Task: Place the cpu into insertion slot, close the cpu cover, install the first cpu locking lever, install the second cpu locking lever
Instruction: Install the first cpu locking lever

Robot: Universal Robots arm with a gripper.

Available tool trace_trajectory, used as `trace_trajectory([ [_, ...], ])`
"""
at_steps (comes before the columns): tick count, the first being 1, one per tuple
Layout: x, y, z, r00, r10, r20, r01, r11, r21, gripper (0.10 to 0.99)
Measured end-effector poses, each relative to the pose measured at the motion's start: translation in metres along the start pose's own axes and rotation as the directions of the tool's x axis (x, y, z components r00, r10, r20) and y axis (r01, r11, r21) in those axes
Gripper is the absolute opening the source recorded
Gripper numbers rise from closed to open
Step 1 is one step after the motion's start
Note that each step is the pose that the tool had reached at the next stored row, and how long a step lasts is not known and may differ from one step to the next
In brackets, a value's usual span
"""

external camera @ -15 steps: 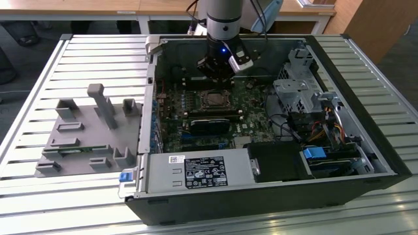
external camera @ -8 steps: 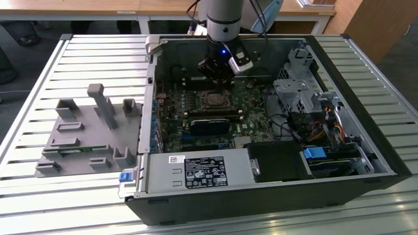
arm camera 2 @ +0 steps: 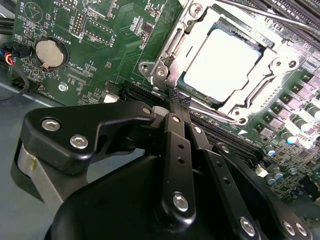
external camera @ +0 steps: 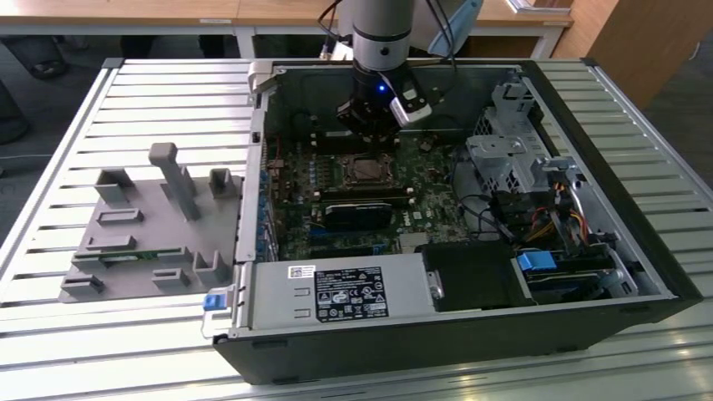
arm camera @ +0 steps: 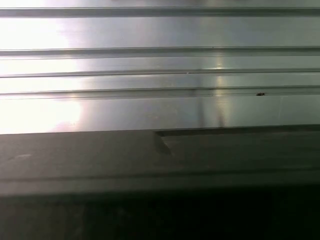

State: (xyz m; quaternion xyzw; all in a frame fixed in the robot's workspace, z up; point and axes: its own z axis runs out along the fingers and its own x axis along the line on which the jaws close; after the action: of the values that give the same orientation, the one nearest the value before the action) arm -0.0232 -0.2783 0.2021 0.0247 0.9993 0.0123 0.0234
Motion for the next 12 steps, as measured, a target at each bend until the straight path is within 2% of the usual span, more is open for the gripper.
trace_trajectory([
  [4, -0.0001, 0.0001, 0.0003, 1.0000, 0.000, 0.0005, 0.000, 1.0000, 0.002, 0.106],
  [12, -0.0005, 0.0002, 0.0015, 1.0000, -0.001, 0.0012, 0.001, 0.9997, 0.024, 0.106],
])
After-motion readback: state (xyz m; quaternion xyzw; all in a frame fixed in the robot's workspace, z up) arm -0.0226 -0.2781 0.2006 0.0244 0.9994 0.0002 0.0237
